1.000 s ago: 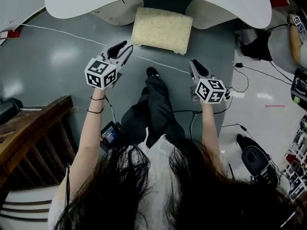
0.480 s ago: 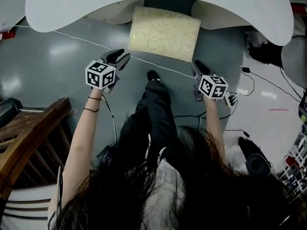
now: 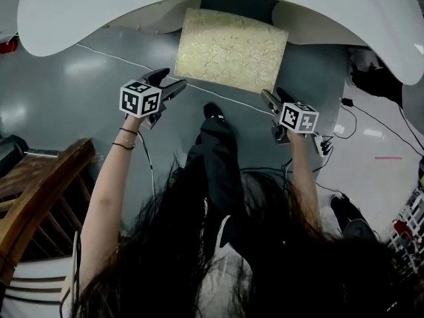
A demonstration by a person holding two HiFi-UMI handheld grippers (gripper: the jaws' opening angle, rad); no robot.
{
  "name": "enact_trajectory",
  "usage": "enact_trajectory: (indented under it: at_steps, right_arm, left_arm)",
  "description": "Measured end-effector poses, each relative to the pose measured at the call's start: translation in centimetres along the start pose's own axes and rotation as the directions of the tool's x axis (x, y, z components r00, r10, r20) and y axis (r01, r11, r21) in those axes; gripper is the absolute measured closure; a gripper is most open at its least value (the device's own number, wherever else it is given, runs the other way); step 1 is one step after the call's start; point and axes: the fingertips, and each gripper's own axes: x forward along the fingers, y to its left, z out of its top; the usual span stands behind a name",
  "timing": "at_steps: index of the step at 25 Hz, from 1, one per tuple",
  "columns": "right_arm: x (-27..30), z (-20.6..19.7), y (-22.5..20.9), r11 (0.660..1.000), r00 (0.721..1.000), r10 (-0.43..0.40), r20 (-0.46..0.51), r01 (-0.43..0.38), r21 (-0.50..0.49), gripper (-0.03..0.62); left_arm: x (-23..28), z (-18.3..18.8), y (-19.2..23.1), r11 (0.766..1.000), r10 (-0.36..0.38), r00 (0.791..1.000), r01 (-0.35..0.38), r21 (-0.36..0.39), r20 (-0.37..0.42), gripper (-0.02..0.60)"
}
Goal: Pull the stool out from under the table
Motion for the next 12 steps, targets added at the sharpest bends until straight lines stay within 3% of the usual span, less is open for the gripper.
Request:
enact_trajectory:
  at_steps: [5, 9, 12]
  right_arm:
    - [3.1, 0.3, -2.2, 0.996, 0.999, -0.013, 0.033, 0.010, 0.089, 0.310]
    - [3.6, 0.4, -2.0, 0.988, 0.999, 0.034, 0.036, -0.039, 0.151, 0.306]
    - [3.9, 0.2, -1.9, 0.979, 0.996, 0.077, 0.034, -0.082, 0.185, 0.306]
  left_arm:
    - [3.7, 0.1, 5.3, 0.993, -0.025, 0.998, 0.031, -0.118, 0.051, 0.245]
    - [5.6, -0.1, 7.1, 0.962, -0.059, 0.996, 0.074, -0.264, 0.064, 0.236]
    - [7.1, 0.2, 7.7, 0.949, -0.074, 0.994, 0.096, -0.301, 0.084, 0.232]
